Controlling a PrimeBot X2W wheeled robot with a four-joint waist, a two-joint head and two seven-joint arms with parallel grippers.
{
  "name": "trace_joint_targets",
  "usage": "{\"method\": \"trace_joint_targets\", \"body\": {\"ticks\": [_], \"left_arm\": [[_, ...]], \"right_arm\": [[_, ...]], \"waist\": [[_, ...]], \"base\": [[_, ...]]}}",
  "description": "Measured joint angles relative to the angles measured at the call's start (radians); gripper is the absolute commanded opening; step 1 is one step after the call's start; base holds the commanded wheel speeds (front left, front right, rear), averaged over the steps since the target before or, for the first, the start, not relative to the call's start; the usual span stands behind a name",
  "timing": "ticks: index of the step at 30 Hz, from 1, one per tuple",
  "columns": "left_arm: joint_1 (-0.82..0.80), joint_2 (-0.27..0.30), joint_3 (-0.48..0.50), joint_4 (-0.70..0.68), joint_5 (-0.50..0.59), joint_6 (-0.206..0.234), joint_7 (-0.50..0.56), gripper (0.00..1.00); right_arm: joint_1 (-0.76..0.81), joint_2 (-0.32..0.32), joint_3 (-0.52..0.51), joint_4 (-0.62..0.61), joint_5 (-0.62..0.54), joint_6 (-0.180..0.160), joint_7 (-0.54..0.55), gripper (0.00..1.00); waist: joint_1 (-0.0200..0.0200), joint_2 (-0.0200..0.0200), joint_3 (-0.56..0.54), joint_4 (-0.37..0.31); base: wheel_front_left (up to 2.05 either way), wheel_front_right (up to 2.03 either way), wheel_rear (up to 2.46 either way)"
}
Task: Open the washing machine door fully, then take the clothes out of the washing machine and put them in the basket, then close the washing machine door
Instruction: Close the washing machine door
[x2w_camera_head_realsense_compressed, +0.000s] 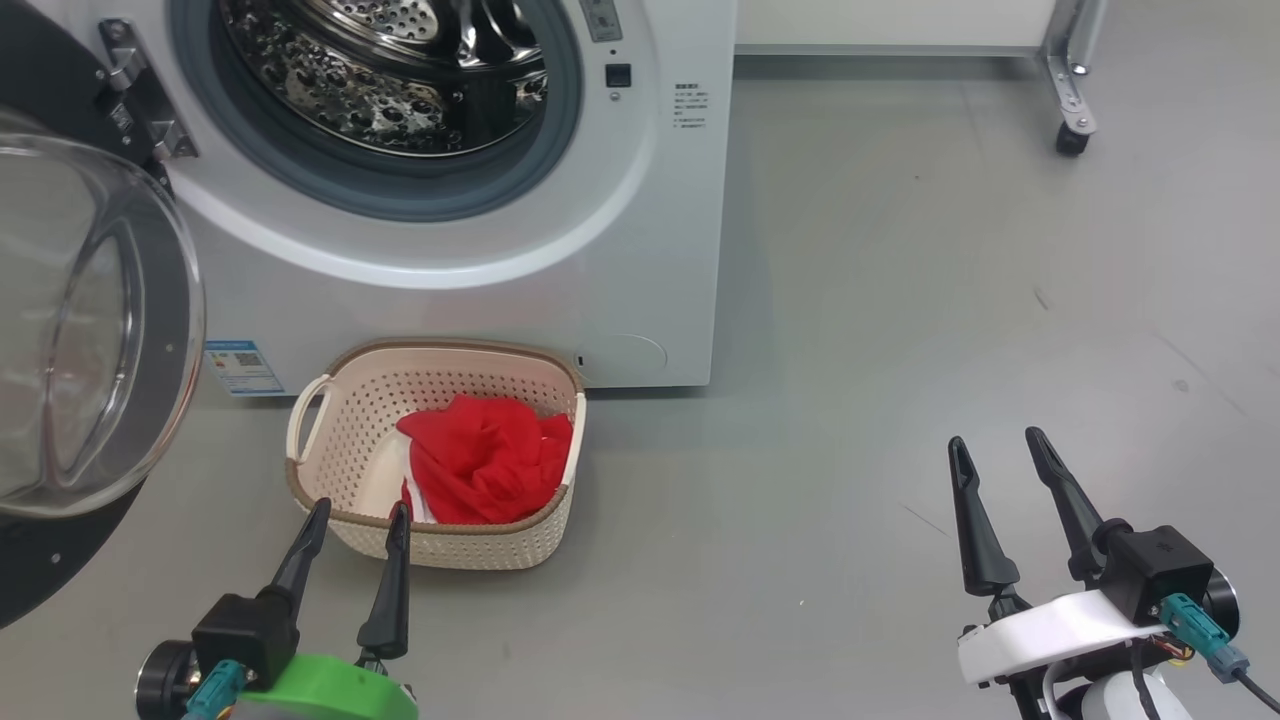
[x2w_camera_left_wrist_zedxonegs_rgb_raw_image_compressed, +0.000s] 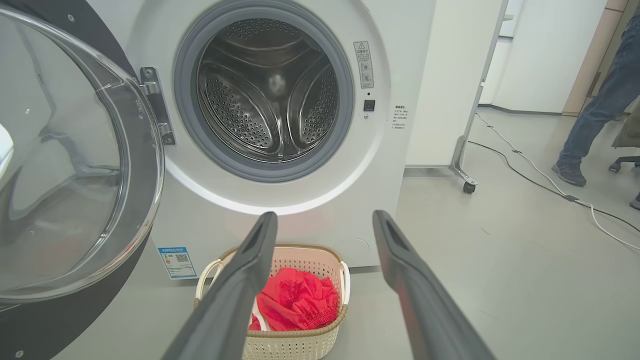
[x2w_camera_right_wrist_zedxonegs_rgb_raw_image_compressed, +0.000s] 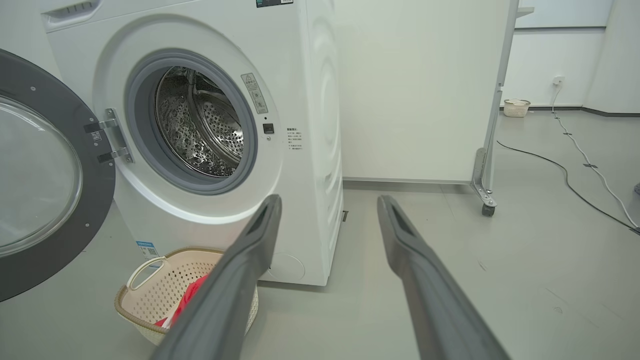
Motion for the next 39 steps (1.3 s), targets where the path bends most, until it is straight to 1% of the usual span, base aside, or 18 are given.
{"method": "trace_joint_targets", "body": {"ticks": [7,13,16,39], "left_arm": [[-0.001,0.0,-0.008,0.005,0.008,0.0,0.0,1.0],[-0.002,0.0,-0.01,0.009,0.009,0.002,0.0,1.0],[-0.002,0.0,-0.009,0.012,0.009,0.003,0.0,1.0],[-0.001,0.002,0.018,0.011,0.016,0.025,0.0,1.0]], "right_arm": [[0.001,0.0,0.002,-0.004,0.0,0.001,0.0,1.0],[0.001,0.0,0.013,-0.006,0.0,0.005,0.0,1.0],[0.001,0.0,0.017,-0.006,0.0,0.012,0.0,1.0],[0.001,0.01,0.036,-0.006,0.002,0.012,0.0,1.0]], "waist": [[0.0,0.0,0.005,0.053],[0.0,0.0,0.008,0.116],[0.0,0.0,0.007,0.151],[0.0,0.0,-0.024,0.445]], "base": [[0.0,0.0,0.0],[0.0,0.0,0.0],[0.0,0.0,0.0],[0.0,0.0,0.0]]}}
